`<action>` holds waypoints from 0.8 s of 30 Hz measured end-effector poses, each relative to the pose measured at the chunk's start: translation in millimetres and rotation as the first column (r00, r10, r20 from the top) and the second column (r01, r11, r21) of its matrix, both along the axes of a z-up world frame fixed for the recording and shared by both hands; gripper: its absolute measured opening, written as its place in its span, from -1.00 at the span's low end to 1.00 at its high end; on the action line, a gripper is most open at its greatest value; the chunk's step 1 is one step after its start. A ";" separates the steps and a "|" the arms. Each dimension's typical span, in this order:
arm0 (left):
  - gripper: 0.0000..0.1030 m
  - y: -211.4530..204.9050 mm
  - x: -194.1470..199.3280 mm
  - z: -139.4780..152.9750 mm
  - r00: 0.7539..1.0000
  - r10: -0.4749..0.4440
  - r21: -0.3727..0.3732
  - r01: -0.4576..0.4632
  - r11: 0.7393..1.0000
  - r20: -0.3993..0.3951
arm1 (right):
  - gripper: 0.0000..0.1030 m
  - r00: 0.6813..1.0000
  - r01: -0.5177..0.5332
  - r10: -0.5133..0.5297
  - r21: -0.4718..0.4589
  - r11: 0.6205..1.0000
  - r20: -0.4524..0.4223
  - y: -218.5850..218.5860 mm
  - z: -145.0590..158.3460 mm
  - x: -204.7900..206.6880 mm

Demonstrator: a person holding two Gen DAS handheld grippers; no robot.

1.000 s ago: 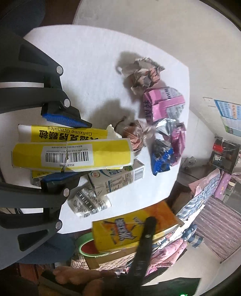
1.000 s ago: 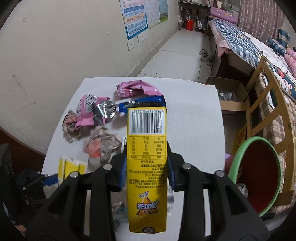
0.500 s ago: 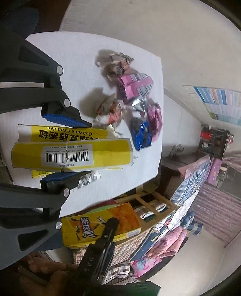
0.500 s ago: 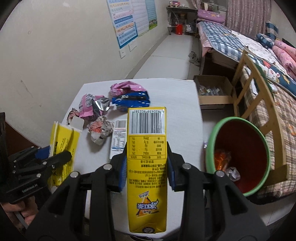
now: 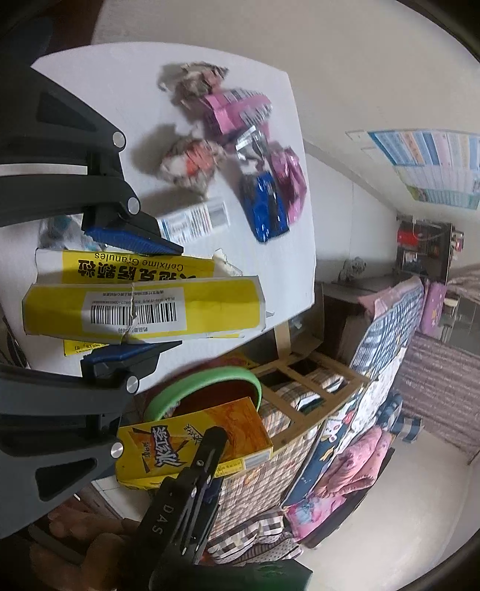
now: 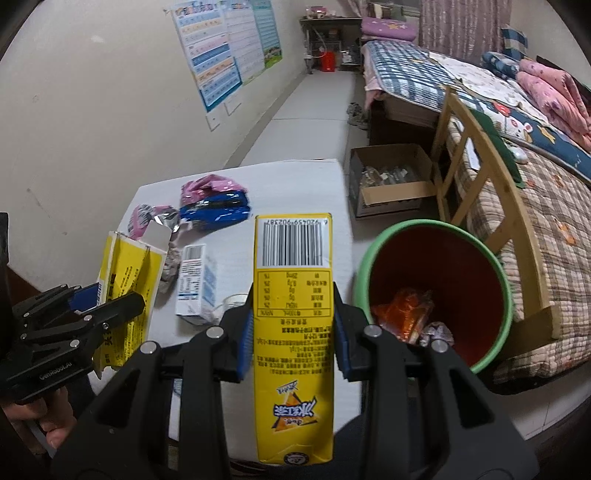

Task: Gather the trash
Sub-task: 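Carry both items over the green bin and open both tools to drop them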

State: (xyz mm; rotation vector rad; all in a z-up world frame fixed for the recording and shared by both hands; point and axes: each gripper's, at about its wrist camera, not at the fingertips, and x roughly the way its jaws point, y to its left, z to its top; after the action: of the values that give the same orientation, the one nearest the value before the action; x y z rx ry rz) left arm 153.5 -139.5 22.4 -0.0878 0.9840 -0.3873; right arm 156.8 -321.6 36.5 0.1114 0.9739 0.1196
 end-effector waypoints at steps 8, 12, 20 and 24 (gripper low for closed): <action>-0.23 -51.8 11.9 -2.1 0.997 -0.075 -0.003 0.075 0.997 -0.014 | -0.34 0.997 0.078 -0.078 -0.006 0.997 -0.001 -52.2 -0.7 4.1; -0.23 -82.3 21.1 -4.3 0.992 -0.128 -0.004 0.128 0.992 -0.024 | -0.34 0.990 0.139 -0.139 0.004 0.990 0.003 -85.0 -3.8 10.4; -0.23 -144.8 46.4 -11.6 0.977 -0.212 -0.029 0.211 0.977 -0.038 | -0.34 0.973 0.232 -0.232 0.005 0.973 -0.005 -142.4 -22.8 23.1; -0.23 -172.9 57.0 -19.6 0.968 -0.245 -0.041 0.243 0.969 -0.050 | -0.34 0.969 0.246 -0.246 0.005 0.969 -0.018 -158.1 -34.1 29.2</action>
State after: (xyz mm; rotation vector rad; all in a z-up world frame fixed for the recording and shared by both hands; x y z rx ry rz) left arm 210.5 -312.3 2.8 -0.0075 1.0459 -0.6312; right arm 186.0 -479.8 2.4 0.2395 0.9688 -0.1065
